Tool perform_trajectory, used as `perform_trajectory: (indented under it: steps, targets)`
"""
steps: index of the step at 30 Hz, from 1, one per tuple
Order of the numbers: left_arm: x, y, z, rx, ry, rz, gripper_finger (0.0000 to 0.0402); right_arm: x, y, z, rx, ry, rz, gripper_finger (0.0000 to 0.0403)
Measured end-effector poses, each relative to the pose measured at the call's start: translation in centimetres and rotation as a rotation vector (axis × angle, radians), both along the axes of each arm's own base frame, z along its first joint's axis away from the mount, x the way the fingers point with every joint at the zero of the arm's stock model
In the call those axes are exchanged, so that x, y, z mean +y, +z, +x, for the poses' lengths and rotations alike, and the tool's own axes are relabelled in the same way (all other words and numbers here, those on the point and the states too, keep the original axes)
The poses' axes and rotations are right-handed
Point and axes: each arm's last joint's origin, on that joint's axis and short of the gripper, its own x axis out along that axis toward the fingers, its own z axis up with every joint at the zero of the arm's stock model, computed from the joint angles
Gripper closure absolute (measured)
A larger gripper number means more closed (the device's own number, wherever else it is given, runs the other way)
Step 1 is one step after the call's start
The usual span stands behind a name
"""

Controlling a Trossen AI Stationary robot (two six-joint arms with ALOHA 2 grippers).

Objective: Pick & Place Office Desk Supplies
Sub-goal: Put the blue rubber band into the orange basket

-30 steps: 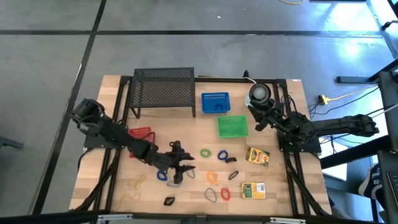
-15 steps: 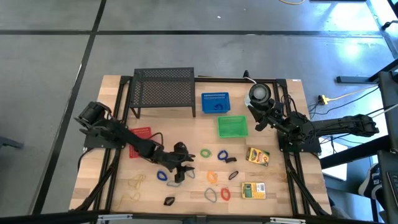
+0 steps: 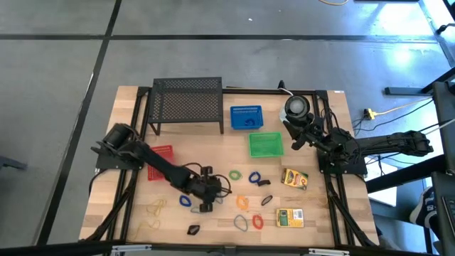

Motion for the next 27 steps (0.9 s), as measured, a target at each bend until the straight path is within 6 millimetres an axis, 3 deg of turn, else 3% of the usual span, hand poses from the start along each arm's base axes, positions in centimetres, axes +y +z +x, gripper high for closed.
perform_trajectory:
  steps: [7,21,27]
  targets:
    - [0.5,-0.4,0.4,0.016,0.037,-0.018,0.0232,0.0,0.0,0.0,0.001,0.0,0.0,0.0237]
    - [0.5,-0.1,0.5,-0.011,0.043,-0.021,0.0393,0.0,0.0,0.0,0.001,0.0,0.0,0.0237]
    - [0.5,1.4,0.8,-0.138,0.131,-0.029,0.0399,0.0,0.0,0.0,0.004,-0.001,0.0,0.0237]
